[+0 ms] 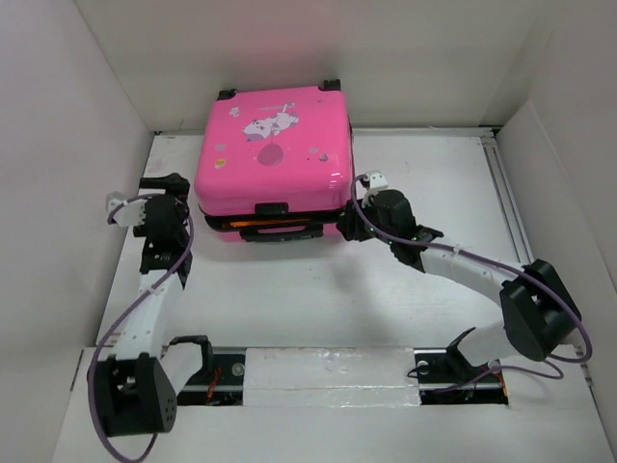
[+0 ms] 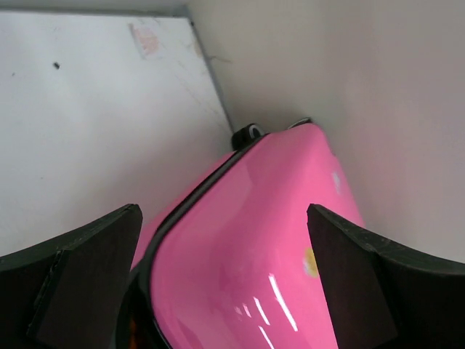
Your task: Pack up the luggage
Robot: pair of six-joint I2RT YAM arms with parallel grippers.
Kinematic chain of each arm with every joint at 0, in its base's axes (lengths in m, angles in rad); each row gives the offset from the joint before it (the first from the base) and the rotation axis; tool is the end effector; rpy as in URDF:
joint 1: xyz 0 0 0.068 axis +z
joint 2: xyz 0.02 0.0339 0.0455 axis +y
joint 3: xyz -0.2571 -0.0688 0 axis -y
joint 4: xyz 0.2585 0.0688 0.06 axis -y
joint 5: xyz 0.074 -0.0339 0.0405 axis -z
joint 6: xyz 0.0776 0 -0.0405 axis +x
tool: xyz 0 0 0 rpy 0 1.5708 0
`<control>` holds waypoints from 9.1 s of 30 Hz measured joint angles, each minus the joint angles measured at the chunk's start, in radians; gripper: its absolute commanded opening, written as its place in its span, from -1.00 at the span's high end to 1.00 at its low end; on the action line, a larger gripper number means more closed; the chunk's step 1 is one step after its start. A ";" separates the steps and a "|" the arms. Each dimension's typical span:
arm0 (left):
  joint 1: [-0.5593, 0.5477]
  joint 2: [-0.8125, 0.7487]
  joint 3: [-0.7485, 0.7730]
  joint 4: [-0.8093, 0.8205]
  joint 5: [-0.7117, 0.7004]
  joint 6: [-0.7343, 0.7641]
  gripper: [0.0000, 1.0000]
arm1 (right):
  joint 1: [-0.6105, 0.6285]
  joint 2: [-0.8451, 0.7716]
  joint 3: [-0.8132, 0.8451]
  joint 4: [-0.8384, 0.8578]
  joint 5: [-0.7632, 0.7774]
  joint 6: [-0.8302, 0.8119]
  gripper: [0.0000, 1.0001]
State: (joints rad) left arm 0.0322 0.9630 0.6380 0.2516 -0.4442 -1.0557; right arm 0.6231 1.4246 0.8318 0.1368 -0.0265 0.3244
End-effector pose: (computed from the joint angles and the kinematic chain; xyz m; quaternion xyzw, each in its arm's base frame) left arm 0.2798 0.0424 0.2883 -0.4981 0.5339 -0.1845 0.6579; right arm 0.2965 0.2156 0.2065 -0.1332 0.8381 0.2513 0.4655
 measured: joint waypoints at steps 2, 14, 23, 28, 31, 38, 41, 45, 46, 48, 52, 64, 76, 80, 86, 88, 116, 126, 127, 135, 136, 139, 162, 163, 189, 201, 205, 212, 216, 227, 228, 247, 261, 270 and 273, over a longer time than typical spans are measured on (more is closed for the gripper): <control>0.027 0.069 0.002 0.013 0.050 -0.007 -0.89 | 0.005 0.011 0.013 -0.003 0.016 -0.002 0.04; 0.023 0.337 0.138 0.085 0.314 0.040 -0.83 | 0.048 0.083 0.065 -0.040 0.100 -0.011 1.00; -0.067 0.333 0.078 0.207 0.201 0.100 -0.78 | 0.151 0.086 0.057 -0.012 0.296 0.009 1.00; -0.112 0.336 0.060 0.255 0.117 0.119 -0.78 | 0.204 0.119 0.075 -0.002 0.410 0.012 1.00; -0.119 0.337 0.058 0.264 0.102 0.126 -0.78 | 0.227 0.130 0.089 -0.016 0.471 0.011 1.00; -0.147 0.275 0.026 0.234 0.111 0.134 -0.78 | 0.203 0.019 -0.013 -0.002 0.453 0.013 1.00; -0.185 0.220 0.009 0.182 0.137 0.135 -0.78 | 0.137 -0.084 -0.057 -0.036 0.385 0.007 1.00; -0.220 0.172 0.002 0.123 0.172 0.141 -0.78 | 0.046 -0.193 -0.084 -0.099 0.269 -0.022 1.00; -0.225 0.163 -0.003 0.119 0.180 0.142 -0.78 | 0.031 -0.204 -0.084 -0.109 0.244 -0.035 1.00; -0.228 0.151 -0.010 0.115 0.190 0.143 -0.78 | 0.011 -0.209 -0.081 -0.129 0.199 -0.062 1.00; -0.227 0.150 -0.017 0.123 0.201 0.148 -0.78 | 0.006 -0.183 -0.053 -0.153 0.153 -0.099 1.00; -0.327 0.169 -0.059 0.233 0.126 0.168 -0.75 | 0.328 -0.035 0.053 -0.038 -0.101 -0.063 1.00; -0.386 0.154 -0.054 0.211 0.164 0.162 -0.75 | 0.296 -0.141 0.023 -0.045 -0.026 -0.027 0.56; -0.397 0.121 -0.063 0.182 0.179 0.169 -0.75 | 0.023 -0.241 -0.072 -0.071 0.060 0.005 0.24; -0.404 0.109 -0.075 0.184 0.195 0.169 -0.75 | -0.201 -0.196 -0.074 -0.108 0.125 0.011 0.12; -0.404 0.108 -0.075 0.184 0.196 0.171 -0.75 | -0.210 -0.134 -0.032 -0.125 0.128 0.003 0.05; -0.415 0.092 -0.101 0.212 0.242 0.191 -0.75 | 0.004 0.042 0.101 -0.172 0.804 0.033 0.77; -0.430 0.092 -0.102 0.211 0.283 0.191 -0.75 | -0.231 -0.196 0.010 -0.126 0.766 0.030 0.77; -0.430 0.092 -0.102 0.211 0.283 0.191 -0.75 | -0.274 -0.228 0.005 -0.115 0.747 0.030 0.70; -0.430 0.083 -0.102 0.200 0.281 0.191 -0.75 | -0.449 -0.230 0.005 -0.076 0.385 0.006 0.20; -0.430 0.073 -0.104 0.194 0.277 0.191 -0.75 | -0.472 -0.196 0.009 -0.073 0.314 -0.007 0.20; -0.430 0.032 -0.107 0.177 0.268 0.191 -0.75 | -0.569 -0.082 0.011 -0.047 0.037 -0.041 0.10; -0.591 -0.037 -0.110 0.115 0.136 0.247 -0.72 | -0.830 0.458 -0.132 1.026 -1.054 0.581 -0.19; -0.624 -0.037 -0.101 0.098 0.095 0.266 -0.72 | -0.832 0.491 -0.136 1.060 -1.056 0.640 -0.15; -1.147 0.131 0.056 -0.005 -0.423 0.408 -0.73 | -0.889 0.475 -0.150 1.126 -0.978 0.725 0.81; -1.169 0.080 0.163 0.019 -0.306 0.447 -0.77 | -0.530 0.143 -0.265 0.721 -0.826 0.347 0.99; -1.170 0.181 0.161 0.054 -0.241 0.437 -0.71 | -0.455 -0.005 -0.292 0.602 -0.788 0.240 0.28; -1.170 0.245 0.002 0.064 -0.219 0.351 -0.54 | -0.507 -0.058 -0.293 0.475 -0.751 0.142 -0.02; -1.170 0.232 -0.078 0.081 -0.226 0.307 -0.51 | -0.539 -0.037 -0.289 0.444 -0.739 0.123 -0.08; -1.143 0.316 -0.089 0.147 -0.249 0.276 -0.51 | -0.536 0.132 -0.140 0.455 -0.823 0.114 -0.10; -1.139 0.326 -0.087 0.151 -0.251 0.279 -0.51 | -0.532 0.142 -0.135 0.459 -0.829 0.116 -0.10; -1.101 0.424 -0.026 0.179 -0.267 0.296 -0.49 | -0.516 0.212 -0.144 0.597 -0.941 0.211 1.00; -1.051 0.561 0.074 0.184 -0.144 0.287 -0.41 | -0.269 -0.143 -0.174 0.143 -0.407 -0.033 1.00; -1.012 0.638 0.109 0.167 -0.054 0.258 -0.41 | -0.003 -0.220 -0.170 0.028 -0.082 -0.102 1.00; -0.996 0.647 0.114 0.166 -0.031 0.244 -0.41 | 0.054 -0.168 -0.158 0.064 -0.042 -0.072 1.00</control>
State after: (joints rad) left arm -0.9642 1.6104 0.7517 0.4175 -0.4751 -0.8120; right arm 0.6769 1.2564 0.6735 0.2005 -0.0685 0.2527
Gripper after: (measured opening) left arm 0.708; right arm 0.009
